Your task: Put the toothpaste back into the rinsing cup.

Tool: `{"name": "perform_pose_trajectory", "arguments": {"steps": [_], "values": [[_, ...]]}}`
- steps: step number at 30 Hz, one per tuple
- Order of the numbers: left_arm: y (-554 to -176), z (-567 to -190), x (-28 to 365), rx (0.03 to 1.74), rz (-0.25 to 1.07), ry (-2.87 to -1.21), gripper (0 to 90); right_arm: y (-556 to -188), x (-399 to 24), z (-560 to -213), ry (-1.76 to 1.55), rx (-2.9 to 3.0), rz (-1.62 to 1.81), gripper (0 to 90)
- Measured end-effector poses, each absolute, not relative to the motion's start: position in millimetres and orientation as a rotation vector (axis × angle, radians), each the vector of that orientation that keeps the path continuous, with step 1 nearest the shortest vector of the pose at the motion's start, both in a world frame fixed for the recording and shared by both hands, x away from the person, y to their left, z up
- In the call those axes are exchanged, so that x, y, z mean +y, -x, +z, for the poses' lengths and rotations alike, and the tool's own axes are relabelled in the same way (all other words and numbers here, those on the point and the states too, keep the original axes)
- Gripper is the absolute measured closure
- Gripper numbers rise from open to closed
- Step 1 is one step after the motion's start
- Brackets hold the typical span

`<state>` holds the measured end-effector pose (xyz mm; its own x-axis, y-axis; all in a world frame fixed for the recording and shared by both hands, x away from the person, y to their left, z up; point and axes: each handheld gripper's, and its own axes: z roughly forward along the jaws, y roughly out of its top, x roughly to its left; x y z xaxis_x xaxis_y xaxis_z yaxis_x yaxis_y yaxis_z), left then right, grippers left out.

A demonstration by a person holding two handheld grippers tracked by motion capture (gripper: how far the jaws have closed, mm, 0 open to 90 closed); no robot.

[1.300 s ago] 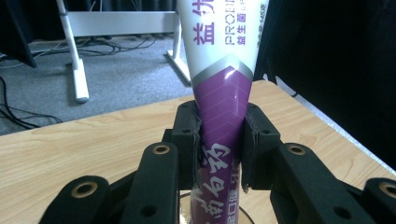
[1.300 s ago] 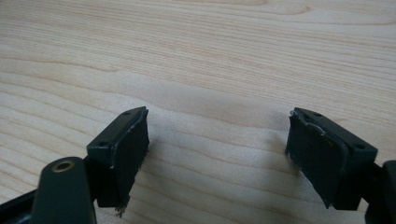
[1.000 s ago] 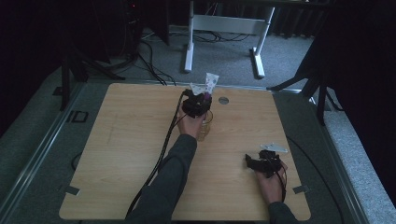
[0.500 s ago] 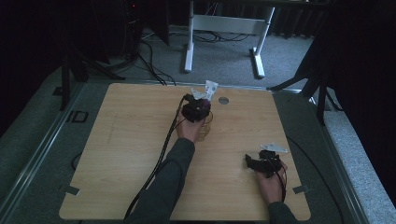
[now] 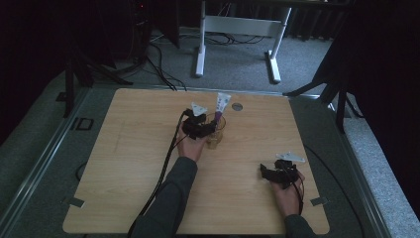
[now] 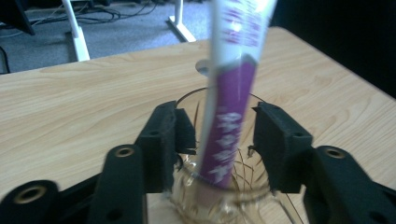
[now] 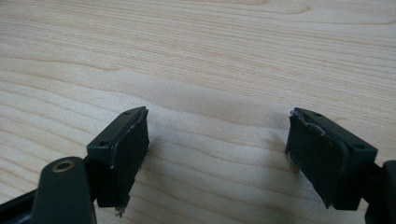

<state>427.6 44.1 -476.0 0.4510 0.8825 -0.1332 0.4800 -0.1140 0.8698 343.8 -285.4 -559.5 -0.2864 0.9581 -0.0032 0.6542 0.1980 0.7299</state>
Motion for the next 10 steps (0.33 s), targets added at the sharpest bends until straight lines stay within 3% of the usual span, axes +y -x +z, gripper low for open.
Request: {"name": "perform_pose_trajectory", "arguments": {"steps": [4, 10], "values": [[-418.2, -475.5, 58.2, 1.189, 0.545, -1.725, 42.0, -343.8, -285.6, -559.5, -1.496, 2.017, 0.87, 20.9], [-402.5, -483.0, 95.2, 1.27, 0.678, -1.675, 36.6, -343.8, -285.4, -559.4, -1.499, 2.016, 0.871, 21.0]]}}
